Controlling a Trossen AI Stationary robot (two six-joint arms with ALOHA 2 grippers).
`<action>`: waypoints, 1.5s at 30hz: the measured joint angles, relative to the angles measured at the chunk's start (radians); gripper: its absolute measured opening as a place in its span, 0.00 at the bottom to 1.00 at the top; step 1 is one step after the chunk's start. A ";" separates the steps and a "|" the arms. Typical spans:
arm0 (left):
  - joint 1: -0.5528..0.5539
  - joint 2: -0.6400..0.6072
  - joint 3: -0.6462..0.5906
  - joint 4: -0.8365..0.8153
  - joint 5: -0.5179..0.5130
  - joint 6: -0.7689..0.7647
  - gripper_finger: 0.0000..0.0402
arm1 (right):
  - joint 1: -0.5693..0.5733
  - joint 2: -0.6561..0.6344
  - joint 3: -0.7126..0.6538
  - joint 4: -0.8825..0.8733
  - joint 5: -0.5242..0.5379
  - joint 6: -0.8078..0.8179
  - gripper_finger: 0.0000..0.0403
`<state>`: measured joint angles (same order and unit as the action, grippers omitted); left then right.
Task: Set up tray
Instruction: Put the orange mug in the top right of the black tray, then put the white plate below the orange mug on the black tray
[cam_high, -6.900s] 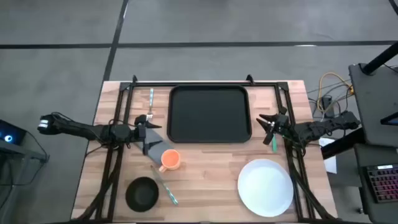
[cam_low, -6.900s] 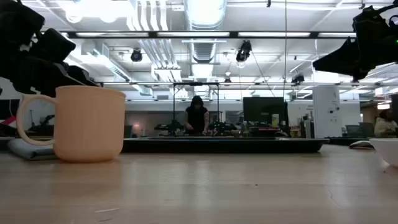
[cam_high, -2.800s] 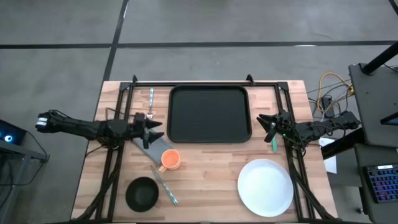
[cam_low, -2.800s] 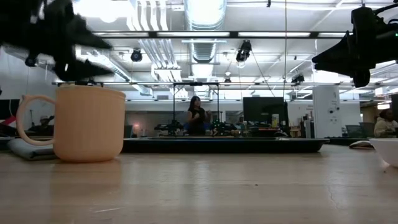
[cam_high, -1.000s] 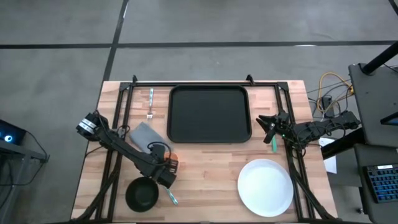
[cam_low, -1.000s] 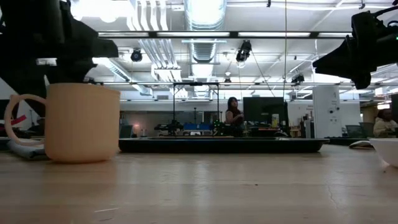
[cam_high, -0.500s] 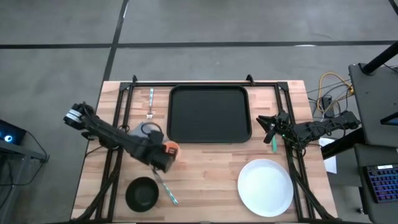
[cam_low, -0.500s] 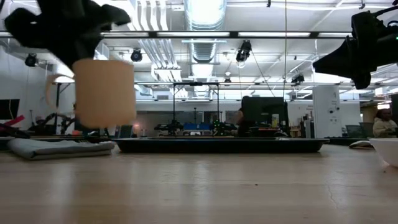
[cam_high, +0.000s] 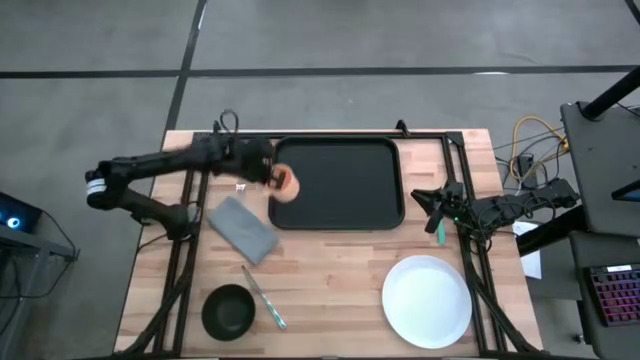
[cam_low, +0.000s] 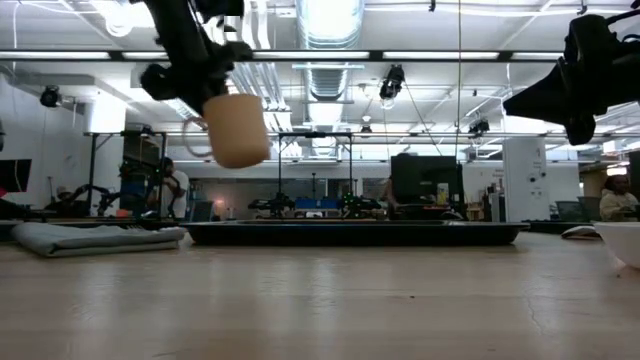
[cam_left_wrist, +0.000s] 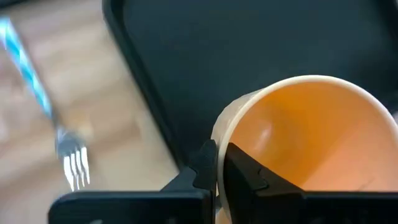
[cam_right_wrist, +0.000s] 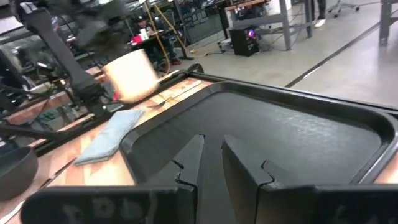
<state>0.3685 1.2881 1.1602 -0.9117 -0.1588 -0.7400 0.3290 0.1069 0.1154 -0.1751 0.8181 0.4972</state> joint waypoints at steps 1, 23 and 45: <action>0.045 0.010 0.007 0.003 0.010 0.042 0.00 | 0.000 0.000 0.000 0.001 -0.006 0.002 0.12; 0.365 0.586 0.470 -0.039 0.019 0.613 0.00 | 0.000 0.000 0.000 0.001 -0.070 0.099 0.12; 0.379 0.530 0.359 0.049 0.001 0.632 0.12 | 0.000 0.000 0.000 0.001 -0.113 0.098 0.12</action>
<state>0.7471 1.8177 1.5196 -0.8623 -0.1579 -0.1078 0.3290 0.1070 0.1154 -0.1738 0.7051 0.5953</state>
